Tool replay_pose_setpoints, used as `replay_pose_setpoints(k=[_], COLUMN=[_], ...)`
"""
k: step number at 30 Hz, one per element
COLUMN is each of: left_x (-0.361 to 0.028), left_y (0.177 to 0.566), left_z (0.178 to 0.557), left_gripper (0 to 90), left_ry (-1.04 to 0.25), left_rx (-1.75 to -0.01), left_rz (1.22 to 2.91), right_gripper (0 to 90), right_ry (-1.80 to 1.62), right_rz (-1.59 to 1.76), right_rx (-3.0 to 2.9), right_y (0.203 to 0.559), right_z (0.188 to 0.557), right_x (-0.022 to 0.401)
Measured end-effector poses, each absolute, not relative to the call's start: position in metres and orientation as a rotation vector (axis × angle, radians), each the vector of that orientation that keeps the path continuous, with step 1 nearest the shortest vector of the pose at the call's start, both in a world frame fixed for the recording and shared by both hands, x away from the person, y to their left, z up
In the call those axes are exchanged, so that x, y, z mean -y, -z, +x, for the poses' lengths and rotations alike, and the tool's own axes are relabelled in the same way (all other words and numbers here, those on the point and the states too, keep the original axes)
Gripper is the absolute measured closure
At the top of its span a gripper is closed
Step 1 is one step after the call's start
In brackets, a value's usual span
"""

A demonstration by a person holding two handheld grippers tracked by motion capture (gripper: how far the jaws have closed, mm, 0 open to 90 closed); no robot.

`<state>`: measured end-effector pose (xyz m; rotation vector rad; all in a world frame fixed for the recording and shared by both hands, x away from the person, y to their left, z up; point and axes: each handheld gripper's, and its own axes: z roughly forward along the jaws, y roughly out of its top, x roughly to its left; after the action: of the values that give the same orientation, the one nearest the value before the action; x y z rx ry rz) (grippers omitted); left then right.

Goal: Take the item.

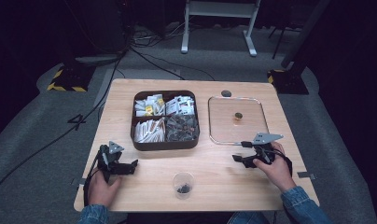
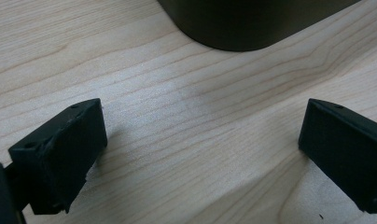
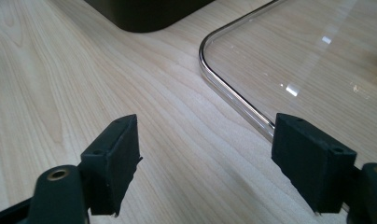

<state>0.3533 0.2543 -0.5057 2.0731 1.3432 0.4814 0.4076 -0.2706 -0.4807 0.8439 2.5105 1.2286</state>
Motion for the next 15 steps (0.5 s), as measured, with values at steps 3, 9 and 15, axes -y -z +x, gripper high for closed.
replay_pose_setpoints(k=[3, 9, 15], left_x=[-0.254, -0.254, -0.254], left_y=[0.506, 0.506, 0.506], left_z=[0.353, 0.353, 0.353], left_gripper=[1.3, 1.3, 1.3], left_ry=[-0.481, -0.481, -0.480], left_rx=[-1.344, -1.343, -1.344], left_rz=[2.073, 2.073, 2.072], right_gripper=[23.6, 22.3, 21.2], right_ry=[-1.213, -1.196, -1.184], right_rz=[0.845, 0.853, 0.850], right_rx=[-2.523, -2.533, -2.548], right_y=[0.486, 0.491, 0.496], right_z=[0.408, 0.405, 0.401], right_x=[0.270, 0.268, 0.264])
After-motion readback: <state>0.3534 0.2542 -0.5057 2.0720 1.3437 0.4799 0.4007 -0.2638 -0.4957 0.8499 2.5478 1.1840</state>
